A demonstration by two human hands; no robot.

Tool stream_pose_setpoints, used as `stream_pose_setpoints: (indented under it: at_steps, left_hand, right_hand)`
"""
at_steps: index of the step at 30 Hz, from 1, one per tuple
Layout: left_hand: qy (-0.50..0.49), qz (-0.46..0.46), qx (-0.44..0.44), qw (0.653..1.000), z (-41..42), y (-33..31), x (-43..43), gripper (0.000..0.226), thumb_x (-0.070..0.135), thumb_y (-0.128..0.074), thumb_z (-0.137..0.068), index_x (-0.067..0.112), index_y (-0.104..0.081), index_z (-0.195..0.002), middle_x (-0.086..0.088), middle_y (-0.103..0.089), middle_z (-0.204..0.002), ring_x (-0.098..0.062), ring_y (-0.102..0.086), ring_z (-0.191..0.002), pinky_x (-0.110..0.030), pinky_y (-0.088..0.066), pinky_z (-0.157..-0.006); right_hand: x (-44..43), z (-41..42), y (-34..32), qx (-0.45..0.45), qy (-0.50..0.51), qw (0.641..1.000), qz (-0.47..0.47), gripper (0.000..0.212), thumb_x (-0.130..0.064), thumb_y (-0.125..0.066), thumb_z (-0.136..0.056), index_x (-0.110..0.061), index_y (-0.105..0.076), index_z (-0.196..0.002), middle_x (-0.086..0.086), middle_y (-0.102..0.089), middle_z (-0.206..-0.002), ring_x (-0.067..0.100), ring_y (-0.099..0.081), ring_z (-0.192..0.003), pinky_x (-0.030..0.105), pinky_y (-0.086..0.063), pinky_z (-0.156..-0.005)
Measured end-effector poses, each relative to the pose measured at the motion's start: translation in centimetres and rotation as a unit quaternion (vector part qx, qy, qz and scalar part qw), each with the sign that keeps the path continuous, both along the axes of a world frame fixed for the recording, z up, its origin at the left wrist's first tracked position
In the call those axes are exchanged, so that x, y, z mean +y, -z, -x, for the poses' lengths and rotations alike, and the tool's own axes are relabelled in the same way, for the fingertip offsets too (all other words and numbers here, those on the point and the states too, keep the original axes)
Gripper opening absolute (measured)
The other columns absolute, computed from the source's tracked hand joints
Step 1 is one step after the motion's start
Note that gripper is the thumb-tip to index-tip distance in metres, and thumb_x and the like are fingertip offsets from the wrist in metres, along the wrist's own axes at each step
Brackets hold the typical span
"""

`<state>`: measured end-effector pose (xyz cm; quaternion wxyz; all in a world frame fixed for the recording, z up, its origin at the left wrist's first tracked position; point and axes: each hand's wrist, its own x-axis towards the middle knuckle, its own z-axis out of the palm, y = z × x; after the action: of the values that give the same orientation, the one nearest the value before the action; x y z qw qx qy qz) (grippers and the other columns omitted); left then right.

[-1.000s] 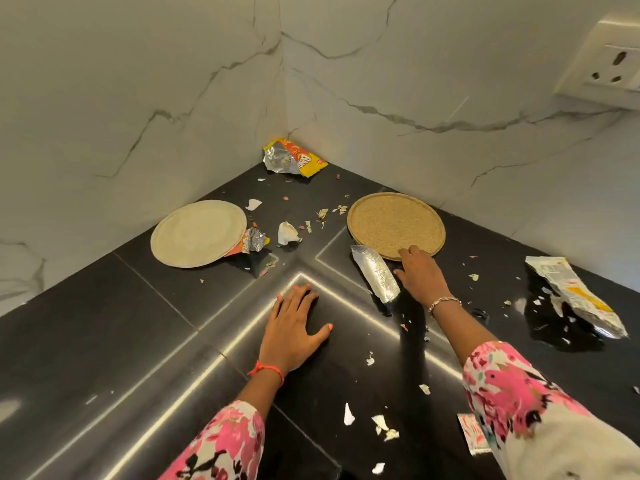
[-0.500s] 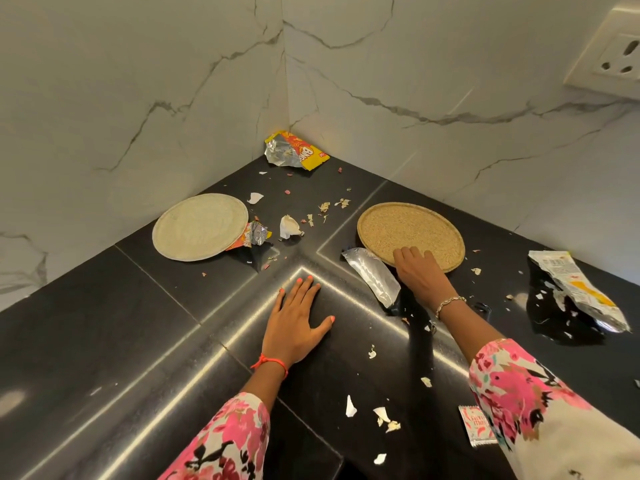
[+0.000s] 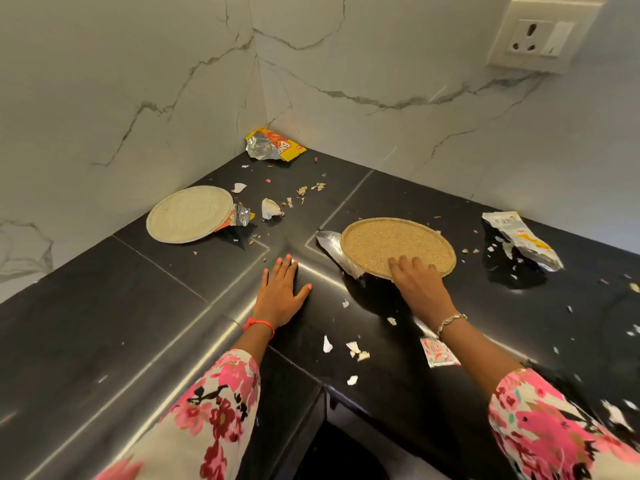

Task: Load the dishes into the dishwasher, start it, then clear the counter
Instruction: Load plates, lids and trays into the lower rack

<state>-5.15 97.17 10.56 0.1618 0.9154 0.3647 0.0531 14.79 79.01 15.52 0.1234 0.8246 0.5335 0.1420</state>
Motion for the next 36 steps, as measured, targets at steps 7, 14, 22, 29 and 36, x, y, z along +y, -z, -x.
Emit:
stream_pose_setpoints:
  at_steps: [7, 14, 22, 29, 36]
  left_hand:
    - [0.004, 0.019, -0.019, 1.0, 5.0, -0.4, -9.3, 0.085, 0.063, -0.023, -0.081, 0.01, -0.021, -0.147, -0.004, -0.01, -0.157, -0.016, -0.002, -0.145, -0.036, 0.002, -0.116]
    - [0.016, -0.031, -0.071, 0.997, 11.8, -1.0, -20.7, 0.065, 0.043, -0.043, -0.093, 0.011, -0.024, -0.146, -0.004, -0.013, -0.156, -0.017, -0.003, -0.145, -0.034, 0.003, -0.115]
    - [0.079, -0.009, -0.081, 0.994, 24.7, 2.1, -39.0, 0.076, 0.051, -0.028, -0.084, 0.007, -0.023, -0.146, -0.007, -0.015, -0.156, -0.02, -0.004, -0.145, -0.032, 0.006, -0.114]
    - [0.144, 0.053, -0.068, 0.986, 33.0, 6.5, -55.3, 0.083, 0.057, -0.022, -0.08, 0.006, -0.028, -0.144, -0.009, -0.02, -0.154, -0.02, -0.006, -0.143, -0.034, 0.004, -0.115]
    - [0.244, 0.065, 0.005, 0.968, 34.7, 10.8, -68.4, 0.076, 0.054, -0.024, -0.086, 0.005, -0.025, -0.145, -0.011, -0.02, -0.153, -0.024, -0.009, -0.143, -0.037, 0.001, -0.115]
  right_hand:
    - [-6.7, 4.9, -0.6, 0.025, -0.008, 0.996, -0.087, 0.047, 0.0, -0.081, -0.059, -0.006, -0.065, -0.103, 0.01, -0.068, -0.084, 0.028, -0.067, -0.073, 0.035, -0.054, -0.048]
    - [-17.3, 13.8, -0.5, 0.021, -0.012, 0.995, -0.098, 0.046, -0.001, -0.079, -0.062, -0.007, -0.064, -0.104, 0.011, -0.067, -0.086, 0.03, -0.066, -0.076, 0.038, -0.055, -0.053]
    - [-37.1, 28.8, 1.4, -0.057, -0.052, 0.986, -0.146, 0.041, -0.006, -0.035, -0.079, -0.008, -0.07, -0.102, 0.012, -0.07, -0.102, 0.033, -0.068, -0.089, 0.045, -0.054, -0.062]
    - [-55.8, 40.1, 7.7, -0.007, -0.012, 0.995, -0.099, 0.043, -0.007, -0.036, -0.078, -0.006, -0.065, -0.11, 0.013, -0.068, -0.108, 0.035, -0.066, -0.095, 0.05, -0.054, -0.069]
    - [-70.2, 46.5, 12.3, 0.121, 0.122, 0.985, -0.008, 0.06, 0.001, -0.084, -0.046, -0.004, -0.07, -0.104, 0.016, -0.069, -0.104, 0.039, -0.068, -0.089, 0.054, -0.053, -0.062]
